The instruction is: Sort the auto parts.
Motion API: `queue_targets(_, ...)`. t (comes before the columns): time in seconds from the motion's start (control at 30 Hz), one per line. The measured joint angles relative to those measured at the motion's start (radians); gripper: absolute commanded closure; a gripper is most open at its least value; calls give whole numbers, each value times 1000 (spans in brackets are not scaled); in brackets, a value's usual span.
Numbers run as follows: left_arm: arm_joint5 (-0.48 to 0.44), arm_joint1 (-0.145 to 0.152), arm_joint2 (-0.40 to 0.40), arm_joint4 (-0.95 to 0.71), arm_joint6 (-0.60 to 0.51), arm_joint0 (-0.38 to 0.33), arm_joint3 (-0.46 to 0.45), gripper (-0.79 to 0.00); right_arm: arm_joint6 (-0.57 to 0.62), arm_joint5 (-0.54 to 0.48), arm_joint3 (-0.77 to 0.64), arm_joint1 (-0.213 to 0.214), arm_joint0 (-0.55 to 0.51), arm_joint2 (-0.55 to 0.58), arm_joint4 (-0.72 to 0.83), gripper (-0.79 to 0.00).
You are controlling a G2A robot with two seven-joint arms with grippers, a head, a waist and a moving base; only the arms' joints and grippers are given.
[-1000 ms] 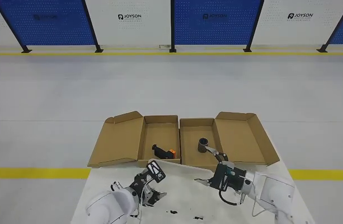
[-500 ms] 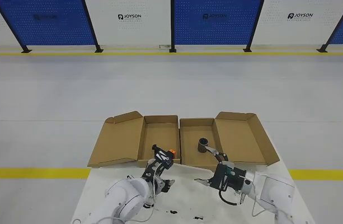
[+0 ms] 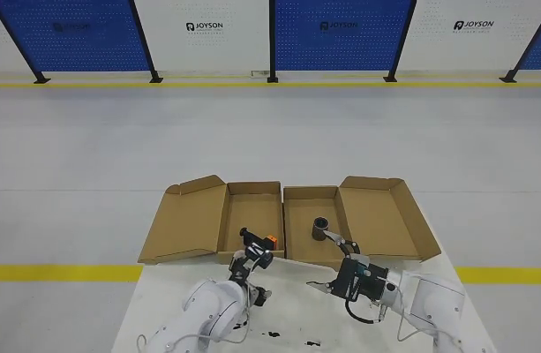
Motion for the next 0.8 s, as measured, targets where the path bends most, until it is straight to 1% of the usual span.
queue_targets(0.03, 9, -2, 6, 7, -11, -6, 5, -557, 0, 0, 0, 0, 0, 0, 0, -785)
queue_targets(0.07, 15, -4, 11, 13, -19, -10, 11, -499, 0, 0, 0, 0, 0, 0, 0, -785)
queue_targets(0.13, 25, -8, 23, 18, -37, -20, 24, -409, 0, 0, 0, 0, 0, 0, 0, -785)
queue_targets(0.17, 28, -10, 28, 18, -43, -24, 31, -391, 0, 0, 0, 0, 0, 0, 0, -785)
queue_targets(0.27, 33, -16, 43, 15, -62, -37, 56, -391, 0, 0, 0, 0, 0, 0, 0, -785)
queue_targets(0.37, 30, -22, 57, 9, -83, -55, 84, -419, 0, 0, 0, 0, 0, 0, 0, -785)
queue_targets(0.47, 27, -28, 65, -3, -91, -70, 101, -382, 0, 0, 0, 0, 0, 0, 0, -785)
queue_targets(0.63, 29, -35, 77, -6, -114, -89, 123, -391, 0, 0, 0, 0, 0, 0, 0, -785)
queue_targets(0.67, 20, -37, 79, -18, -118, -91, 127, -400, 0, 0, 0, 0, 0, 0, 0, -785)
queue_targets(0.8, -11, -42, 82, -65, -124, -104, 147, -391, 0, 0, 0, 0, 0, 0, 0, -785)
